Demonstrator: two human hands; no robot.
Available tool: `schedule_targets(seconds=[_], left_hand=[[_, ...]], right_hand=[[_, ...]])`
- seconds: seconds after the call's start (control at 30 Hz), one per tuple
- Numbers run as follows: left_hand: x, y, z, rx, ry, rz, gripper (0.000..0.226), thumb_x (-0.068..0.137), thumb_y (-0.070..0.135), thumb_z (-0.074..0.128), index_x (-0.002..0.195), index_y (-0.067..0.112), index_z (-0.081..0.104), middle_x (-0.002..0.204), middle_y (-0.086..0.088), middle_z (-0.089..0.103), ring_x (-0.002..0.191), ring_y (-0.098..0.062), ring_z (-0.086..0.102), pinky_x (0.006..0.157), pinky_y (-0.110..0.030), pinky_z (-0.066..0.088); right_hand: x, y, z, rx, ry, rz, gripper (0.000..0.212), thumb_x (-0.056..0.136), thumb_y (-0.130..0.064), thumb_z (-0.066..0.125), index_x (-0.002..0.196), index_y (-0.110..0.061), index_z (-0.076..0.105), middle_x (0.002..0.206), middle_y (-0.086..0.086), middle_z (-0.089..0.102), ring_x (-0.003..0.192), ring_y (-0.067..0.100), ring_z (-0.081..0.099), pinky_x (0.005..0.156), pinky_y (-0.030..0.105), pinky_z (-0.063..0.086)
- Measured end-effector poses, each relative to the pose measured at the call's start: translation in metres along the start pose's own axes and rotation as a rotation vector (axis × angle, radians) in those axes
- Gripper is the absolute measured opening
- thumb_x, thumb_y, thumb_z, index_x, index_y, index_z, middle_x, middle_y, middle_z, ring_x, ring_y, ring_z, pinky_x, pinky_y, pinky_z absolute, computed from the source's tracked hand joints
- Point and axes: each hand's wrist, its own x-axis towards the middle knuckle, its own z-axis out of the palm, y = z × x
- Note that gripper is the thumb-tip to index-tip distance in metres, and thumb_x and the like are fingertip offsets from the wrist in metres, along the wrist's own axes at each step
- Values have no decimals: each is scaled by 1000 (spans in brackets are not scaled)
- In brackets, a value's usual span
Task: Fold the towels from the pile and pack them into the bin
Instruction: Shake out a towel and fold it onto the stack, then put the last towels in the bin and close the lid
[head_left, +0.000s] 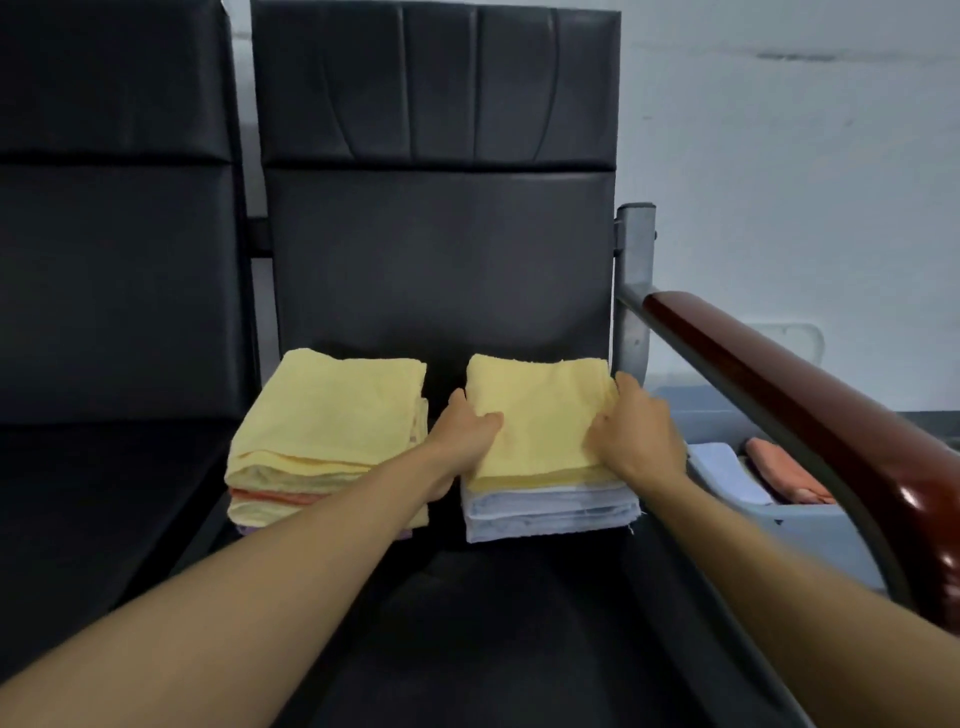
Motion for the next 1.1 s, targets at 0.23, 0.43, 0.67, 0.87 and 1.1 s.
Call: schedule_targets(seconds=[0.23, 0.43, 0.67, 0.87, 1.1], left_hand=[[-93, 30, -67, 82, 58, 78, 67, 99, 29, 47, 154, 22, 11, 150, -5, 27, 104, -17, 58, 93, -33, 50], [-206, 60, -155, 141, 187, 141, 62, 98, 25, 52, 151, 14, 23, 132, -6, 46, 99, -16, 61, 88, -33, 54], [-247, 66, -214, 209, 225, 95, 37, 99, 32, 51, 132, 16, 50, 117, -1, 58, 100, -14, 61, 90, -34, 52], [-179, 34, -217, 105, 310, 19, 17, 99, 33, 50, 112, 23, 50, 109, 2, 56, 102, -16, 59, 91, -35, 50], [-44, -40, -214, -61, 407, -65, 14, 99, 33, 49, 108, 22, 49, 104, 1, 58, 100, -16, 60, 90, -36, 50]], right_hand=[[-66, -39, -55, -50, 27, -189, 66, 87, -7, 42, 149, -27, 29, 88, 4, 63, 76, 26, 58, 64, 33, 42], [-136, -92, -109, 160, -116, -240, 52, 89, -13, 46, 142, -17, 43, 121, 8, 64, 102, 26, 61, 83, 36, 52], [-152, -133, -110, 384, -328, -260, 47, 93, -16, 56, 137, -5, 45, 102, 8, 66, 95, 25, 64, 88, 43, 54], [-111, -149, -60, 338, -339, -330, 56, 98, -31, 52, 145, -7, 30, 135, 12, 48, 113, 26, 55, 95, 33, 46], [-27, -157, 54, 302, -176, -366, 57, 100, -38, 45, 147, -12, 26, 145, 6, 24, 119, 23, 49, 95, 28, 40]])
